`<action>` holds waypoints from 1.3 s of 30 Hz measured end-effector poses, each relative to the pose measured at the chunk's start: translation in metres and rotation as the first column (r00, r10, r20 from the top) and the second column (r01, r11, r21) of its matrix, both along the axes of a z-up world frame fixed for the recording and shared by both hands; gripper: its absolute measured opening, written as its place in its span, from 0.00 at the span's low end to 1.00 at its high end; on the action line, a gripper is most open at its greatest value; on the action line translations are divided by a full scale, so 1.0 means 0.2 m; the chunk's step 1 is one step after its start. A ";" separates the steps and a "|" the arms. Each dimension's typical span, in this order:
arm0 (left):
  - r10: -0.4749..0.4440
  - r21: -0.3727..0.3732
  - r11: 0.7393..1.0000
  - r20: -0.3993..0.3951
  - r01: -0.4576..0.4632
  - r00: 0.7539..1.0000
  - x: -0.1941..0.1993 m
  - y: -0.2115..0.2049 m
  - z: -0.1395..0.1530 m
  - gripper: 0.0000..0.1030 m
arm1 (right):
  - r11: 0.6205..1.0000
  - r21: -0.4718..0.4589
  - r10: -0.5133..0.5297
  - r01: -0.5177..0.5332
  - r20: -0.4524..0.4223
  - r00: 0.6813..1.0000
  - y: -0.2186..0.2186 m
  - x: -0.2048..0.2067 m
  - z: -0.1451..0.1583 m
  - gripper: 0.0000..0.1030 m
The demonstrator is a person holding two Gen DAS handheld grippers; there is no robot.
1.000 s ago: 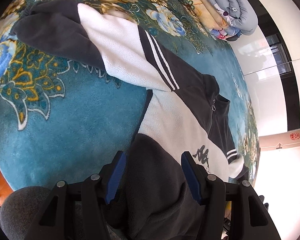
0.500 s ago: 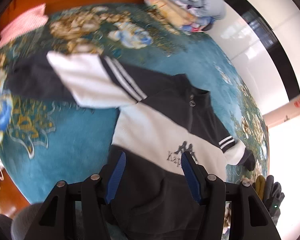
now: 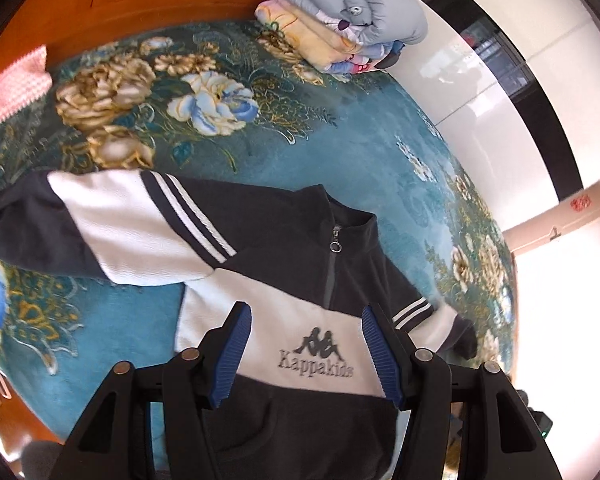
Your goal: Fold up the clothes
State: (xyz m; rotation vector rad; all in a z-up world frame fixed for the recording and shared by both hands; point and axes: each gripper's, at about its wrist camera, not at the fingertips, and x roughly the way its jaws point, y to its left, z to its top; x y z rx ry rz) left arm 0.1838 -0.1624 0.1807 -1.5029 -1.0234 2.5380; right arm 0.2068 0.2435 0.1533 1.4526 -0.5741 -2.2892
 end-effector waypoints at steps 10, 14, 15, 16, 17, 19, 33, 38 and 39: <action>0.106 0.021 0.994 0.013 -0.107 0.994 -0.09 0.02 -0.32 0.60 | 0.995 -0.041 0.087 -0.087 -0.005 0.996 -0.31 -0.50 -0.05 0.66; 0.111 0.006 0.994 0.029 -0.112 0.993 -0.11 0.00 -0.45 0.60 | 0.981 0.076 0.179 -0.178 -0.012 0.984 -0.54 -0.75 -0.11 0.66; 0.111 0.011 0.994 0.027 -0.112 0.993 -0.11 0.00 -0.48 0.60 | 0.977 0.100 0.191 -0.190 -0.007 0.981 -0.59 -0.81 -0.14 0.65; 0.111 0.015 0.994 0.025 -0.112 0.993 -0.11 -0.01 -0.51 0.60 | 0.972 0.119 0.202 -0.201 -0.003 0.979 -0.63 -0.86 -0.17 0.65; 0.110 0.011 0.994 0.019 -0.110 0.994 -0.11 -0.01 -0.53 0.60 | 0.967 0.139 0.217 -0.215 0.002 0.976 -0.68 -0.91 -0.19 0.65; 0.108 -0.018 0.994 0.001 -0.108 0.994 -0.10 -0.03 -0.56 0.60 | 0.954 0.178 0.245 -0.243 0.013 0.969 -0.78 -1.01 -0.24 0.65; 0.158 0.074 0.984 0.018 -0.159 0.987 -0.07 -0.26 -0.76 0.60 | 0.418 0.669 0.709 -0.615 0.183 0.681 -1.47 -1.38 -0.52 0.47; 0.159 0.112 0.981 0.028 -0.162 0.987 -0.08 -0.28 -0.79 0.60 | 0.255 0.665 0.753 -0.702 0.319 0.575 -1.57 -1.36 -0.61 0.13; 0.164 0.120 0.979 0.028 -0.166 0.986 -0.07 -0.28 -0.79 0.60 | 0.222 0.671 0.758 -0.708 0.338 0.558 -1.58 -1.34 -0.63 0.11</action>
